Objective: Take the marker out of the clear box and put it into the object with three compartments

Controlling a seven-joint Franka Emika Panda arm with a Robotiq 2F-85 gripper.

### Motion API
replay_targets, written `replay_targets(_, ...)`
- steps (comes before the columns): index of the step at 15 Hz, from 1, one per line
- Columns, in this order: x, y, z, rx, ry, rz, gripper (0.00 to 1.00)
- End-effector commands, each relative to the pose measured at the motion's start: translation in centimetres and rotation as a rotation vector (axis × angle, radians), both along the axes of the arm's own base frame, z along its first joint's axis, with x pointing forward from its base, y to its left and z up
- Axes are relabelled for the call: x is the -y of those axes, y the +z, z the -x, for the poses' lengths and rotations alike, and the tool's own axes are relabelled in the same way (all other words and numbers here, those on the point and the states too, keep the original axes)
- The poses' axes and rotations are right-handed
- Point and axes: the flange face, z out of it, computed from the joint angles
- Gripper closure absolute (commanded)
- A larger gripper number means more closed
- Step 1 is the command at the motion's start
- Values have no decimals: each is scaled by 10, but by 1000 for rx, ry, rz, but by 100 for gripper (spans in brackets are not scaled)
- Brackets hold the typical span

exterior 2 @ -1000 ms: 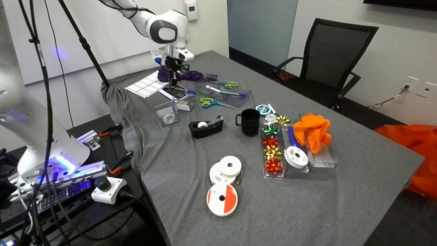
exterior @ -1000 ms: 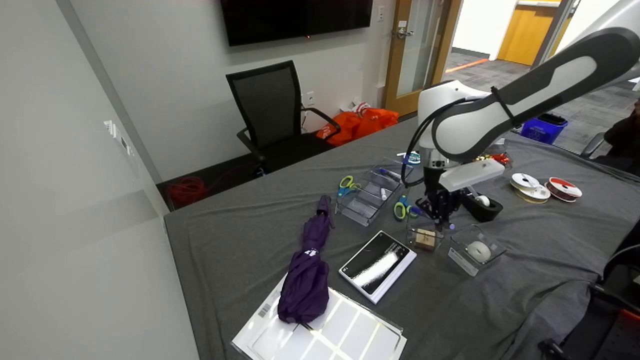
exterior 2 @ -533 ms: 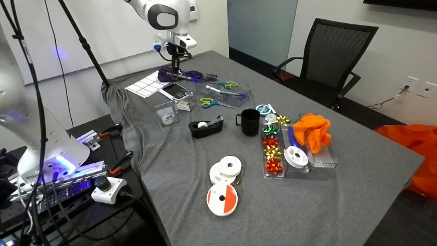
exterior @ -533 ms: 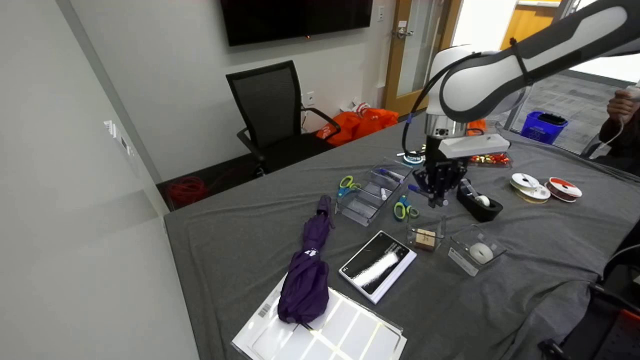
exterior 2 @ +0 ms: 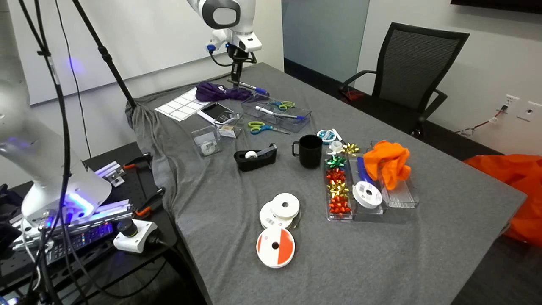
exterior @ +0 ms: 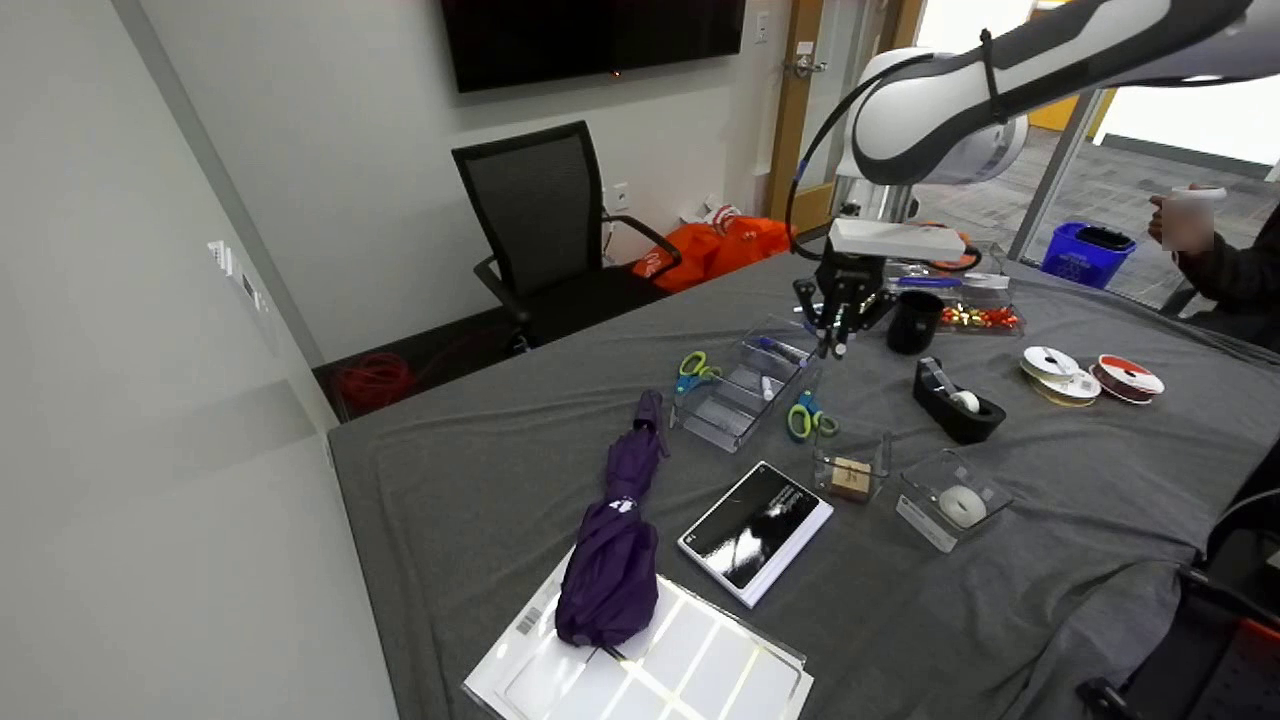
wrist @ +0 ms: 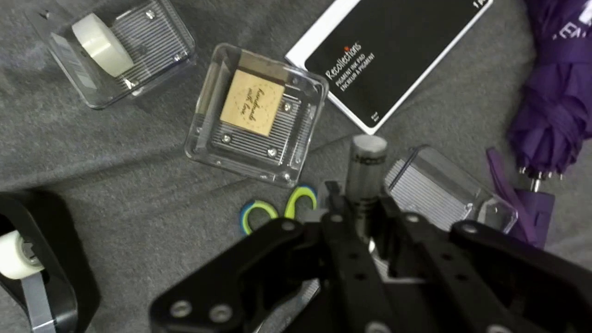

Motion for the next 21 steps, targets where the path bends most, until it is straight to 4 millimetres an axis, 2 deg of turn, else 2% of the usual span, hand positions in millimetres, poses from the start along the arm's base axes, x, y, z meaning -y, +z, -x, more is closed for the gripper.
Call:
replay_targets(1,25,-10,-43,-63,-144,-24,96)
replay_targets(5,47,-41,-70,-163,-290,-20,96)
replay_targets(10,58,-80,-94,-236,-414,-71,96)
replay_targets(13,60,-87,-99,-268,-339,-109,96)
replay_targets(21,66,-78,-98,-254,103,-36,96)
